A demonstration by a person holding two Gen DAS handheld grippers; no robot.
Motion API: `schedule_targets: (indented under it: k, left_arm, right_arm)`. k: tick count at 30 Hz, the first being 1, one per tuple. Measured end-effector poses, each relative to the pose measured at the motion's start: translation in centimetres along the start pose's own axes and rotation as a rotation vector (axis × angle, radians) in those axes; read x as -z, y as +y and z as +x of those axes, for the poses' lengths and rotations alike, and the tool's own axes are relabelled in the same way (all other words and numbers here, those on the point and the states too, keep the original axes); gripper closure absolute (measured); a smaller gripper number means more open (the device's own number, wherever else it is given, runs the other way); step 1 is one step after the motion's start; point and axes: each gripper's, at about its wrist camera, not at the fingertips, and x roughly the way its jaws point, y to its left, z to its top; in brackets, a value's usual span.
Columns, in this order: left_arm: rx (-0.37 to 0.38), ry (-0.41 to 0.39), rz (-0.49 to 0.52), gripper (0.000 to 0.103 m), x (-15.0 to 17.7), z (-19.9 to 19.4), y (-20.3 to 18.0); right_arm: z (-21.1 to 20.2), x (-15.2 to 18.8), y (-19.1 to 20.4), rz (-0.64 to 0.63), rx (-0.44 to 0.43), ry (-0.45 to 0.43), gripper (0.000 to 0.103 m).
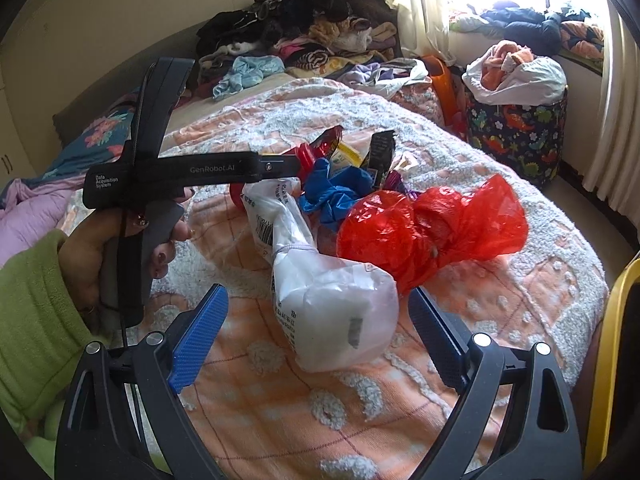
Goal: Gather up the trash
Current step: 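Move the right tool back toward the white plastic bag on the bed, then grasp the white plastic bag with the right gripper while the left gripper grasps the red bottle, then carry the white bag and red bottle over the yellow bin with both grippers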
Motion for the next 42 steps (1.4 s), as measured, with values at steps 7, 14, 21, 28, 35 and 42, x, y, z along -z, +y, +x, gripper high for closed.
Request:
schedule_targets:
  k: [7,14,21,28,35,42]
  left_arm:
    - [0.057,0.025,-0.031,0.035,0.6,0.1,0.1]
    - [0.099,0.049,-0.026,0.046,1.4,-0.3,-0.4]
    - [0.129,0.088,-0.012,0.057,2.4,-0.4,-1.4]
    - [0.114,0.112,-0.009,0.076,3.3,-0.2,-2.5]
    - [0.082,0.06,-0.043,0.079,3.9,-1.7,-2.9]
    - [0.064,-0.061,-0.077,0.08,3.2,-5.1,-3.6]
  right_arm:
    - [1.3,0.1,0.2,-0.007,-0.009,0.05,0.047]
    - [0.2,1.0,-0.6,0.035,-0.054,0.05,0.058]
    - [-1.2,2.4,-0.2,0.013,-0.065,0.066,0.061]
    - [-2.2,3.5,0.7,-0.036,-0.062,0.084,0.064]
    - [-2.9,3.8,1.2,-0.057,-0.061,0.076,0.066]
    - [-5.1,3.6,1.0,-0.04,-0.094,0.016,0.069]
